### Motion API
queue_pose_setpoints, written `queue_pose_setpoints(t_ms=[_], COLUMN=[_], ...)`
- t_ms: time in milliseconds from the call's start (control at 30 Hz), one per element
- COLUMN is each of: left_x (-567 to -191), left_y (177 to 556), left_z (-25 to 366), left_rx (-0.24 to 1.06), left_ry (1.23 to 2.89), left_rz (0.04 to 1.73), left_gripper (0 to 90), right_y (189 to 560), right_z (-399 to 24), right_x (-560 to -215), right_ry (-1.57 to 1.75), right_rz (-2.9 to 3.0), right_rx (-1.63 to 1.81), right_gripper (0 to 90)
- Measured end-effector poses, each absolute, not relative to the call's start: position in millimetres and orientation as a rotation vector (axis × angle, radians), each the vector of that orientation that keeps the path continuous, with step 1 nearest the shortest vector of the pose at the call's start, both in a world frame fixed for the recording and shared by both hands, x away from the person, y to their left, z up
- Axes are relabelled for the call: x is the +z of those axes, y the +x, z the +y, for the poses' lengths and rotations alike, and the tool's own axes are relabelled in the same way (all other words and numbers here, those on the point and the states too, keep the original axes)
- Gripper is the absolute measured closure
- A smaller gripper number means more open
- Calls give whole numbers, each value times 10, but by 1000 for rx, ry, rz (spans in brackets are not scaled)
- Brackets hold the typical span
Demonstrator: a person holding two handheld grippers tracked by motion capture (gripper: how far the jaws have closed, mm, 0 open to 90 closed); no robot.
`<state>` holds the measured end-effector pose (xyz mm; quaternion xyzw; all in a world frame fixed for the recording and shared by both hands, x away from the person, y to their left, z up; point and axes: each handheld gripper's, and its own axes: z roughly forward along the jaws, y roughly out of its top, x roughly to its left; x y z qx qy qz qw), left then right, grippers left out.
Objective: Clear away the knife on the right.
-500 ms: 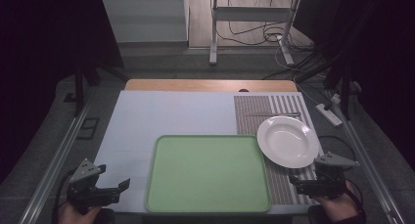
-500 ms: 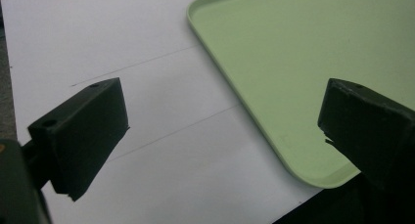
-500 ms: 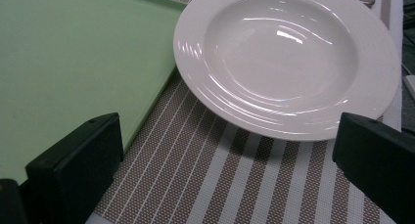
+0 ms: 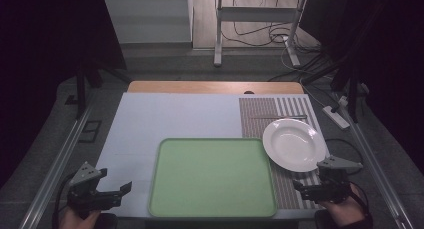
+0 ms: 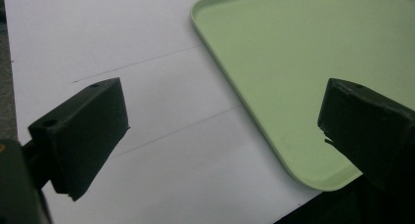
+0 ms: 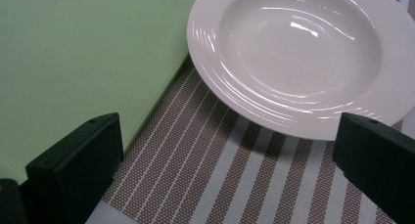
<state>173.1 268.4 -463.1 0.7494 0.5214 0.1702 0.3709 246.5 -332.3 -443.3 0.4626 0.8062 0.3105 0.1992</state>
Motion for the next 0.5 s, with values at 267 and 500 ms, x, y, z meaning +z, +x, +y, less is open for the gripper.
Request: queue_pose_setpoints(t_ms=[267, 500], left_x=[-4633, -4634], left_y=[1732, 1737], left_z=[2687, 2692], left_rx=[434, 429], left_ry=[1921, 1917], left_rz=[1340, 1346], left_gripper=[45, 44], right_y=[2470, 2481], right_z=[-3298, -3298], right_x=[-4438, -4433], right_ry=[1281, 1294], right_rz=[2272, 2269], right_rx=[843, 837], right_gripper=[0, 0])
